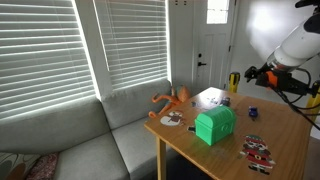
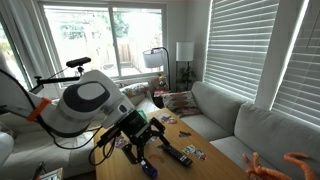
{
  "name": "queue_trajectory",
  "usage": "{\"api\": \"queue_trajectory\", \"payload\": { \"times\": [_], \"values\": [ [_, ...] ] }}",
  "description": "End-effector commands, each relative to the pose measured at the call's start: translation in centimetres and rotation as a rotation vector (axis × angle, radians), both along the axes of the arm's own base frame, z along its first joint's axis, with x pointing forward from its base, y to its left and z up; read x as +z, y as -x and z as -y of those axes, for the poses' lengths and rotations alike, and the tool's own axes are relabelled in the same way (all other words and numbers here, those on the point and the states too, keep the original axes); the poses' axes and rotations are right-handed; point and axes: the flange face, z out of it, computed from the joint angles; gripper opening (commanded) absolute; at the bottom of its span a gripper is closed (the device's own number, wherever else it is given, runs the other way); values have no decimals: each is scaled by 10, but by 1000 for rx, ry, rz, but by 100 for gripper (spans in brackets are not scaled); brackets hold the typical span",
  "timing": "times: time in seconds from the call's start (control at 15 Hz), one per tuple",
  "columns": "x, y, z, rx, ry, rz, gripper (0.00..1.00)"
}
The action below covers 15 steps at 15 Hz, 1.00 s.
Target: Turn the blue toy car over
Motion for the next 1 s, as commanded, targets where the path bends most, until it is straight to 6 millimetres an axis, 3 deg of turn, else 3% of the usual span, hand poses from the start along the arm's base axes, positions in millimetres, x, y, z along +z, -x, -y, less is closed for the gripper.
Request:
{"api": "queue_trajectory", "payload": {
  "times": [0.0,0.4,0.67,0.93],
  "values": [
    [25,23,18,128,-141,53,100],
    [25,39,21,333,-380,-53,100],
    [45,50,27,459,-525,-191,100],
    [64,60,30,516,-509,-325,100]
  ]
}}
